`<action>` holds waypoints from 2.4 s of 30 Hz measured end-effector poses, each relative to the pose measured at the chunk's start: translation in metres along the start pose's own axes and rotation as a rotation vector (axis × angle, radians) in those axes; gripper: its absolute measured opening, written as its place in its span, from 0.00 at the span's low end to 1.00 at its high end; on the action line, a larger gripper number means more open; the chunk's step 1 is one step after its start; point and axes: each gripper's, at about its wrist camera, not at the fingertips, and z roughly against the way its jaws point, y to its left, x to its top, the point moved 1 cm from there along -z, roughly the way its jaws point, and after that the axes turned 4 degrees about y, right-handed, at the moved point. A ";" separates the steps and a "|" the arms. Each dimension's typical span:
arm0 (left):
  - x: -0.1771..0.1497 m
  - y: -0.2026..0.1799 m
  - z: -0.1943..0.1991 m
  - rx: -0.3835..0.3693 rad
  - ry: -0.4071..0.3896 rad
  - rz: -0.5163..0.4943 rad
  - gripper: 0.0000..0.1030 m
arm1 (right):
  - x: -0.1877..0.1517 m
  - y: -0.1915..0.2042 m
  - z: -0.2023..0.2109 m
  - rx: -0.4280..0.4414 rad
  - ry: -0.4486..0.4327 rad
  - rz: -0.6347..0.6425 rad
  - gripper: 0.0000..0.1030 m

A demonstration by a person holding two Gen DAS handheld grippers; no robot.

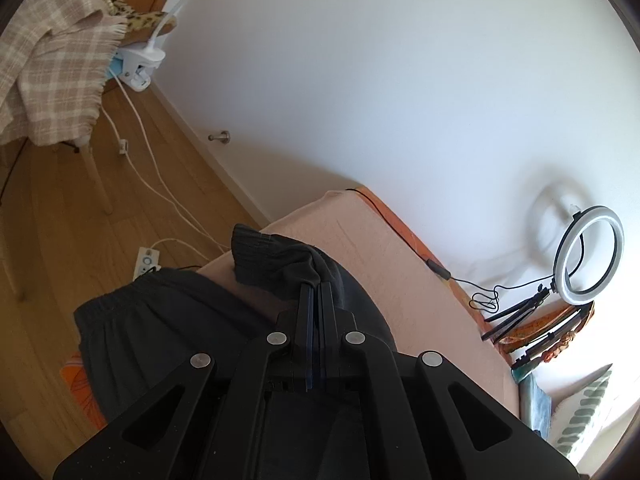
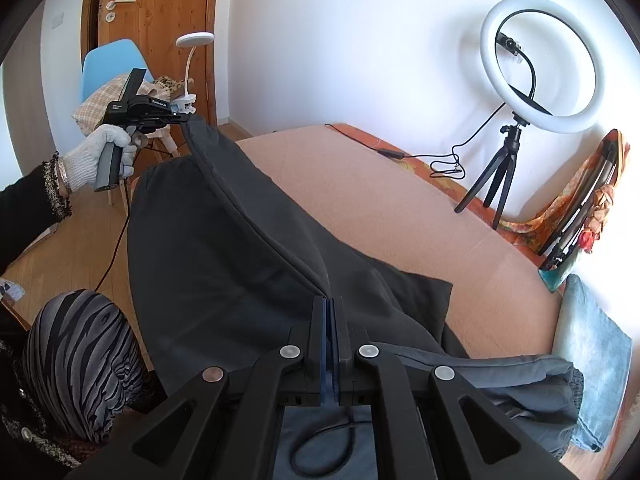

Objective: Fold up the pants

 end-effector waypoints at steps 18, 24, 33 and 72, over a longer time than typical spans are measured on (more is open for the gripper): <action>-0.034 0.074 -0.026 -0.059 0.094 0.374 0.36 | -0.021 0.005 -0.015 -0.028 0.089 -0.054 0.00; -0.033 0.076 -0.019 -0.066 0.104 0.382 0.41 | -0.023 0.006 -0.019 -0.025 0.109 -0.063 0.00; -0.025 0.066 -0.027 0.011 0.074 0.257 0.35 | -0.015 0.005 -0.021 -0.042 0.119 -0.065 0.00; -0.011 0.156 0.033 0.041 0.090 0.242 0.19 | -0.034 0.082 -0.016 0.124 0.169 0.024 0.00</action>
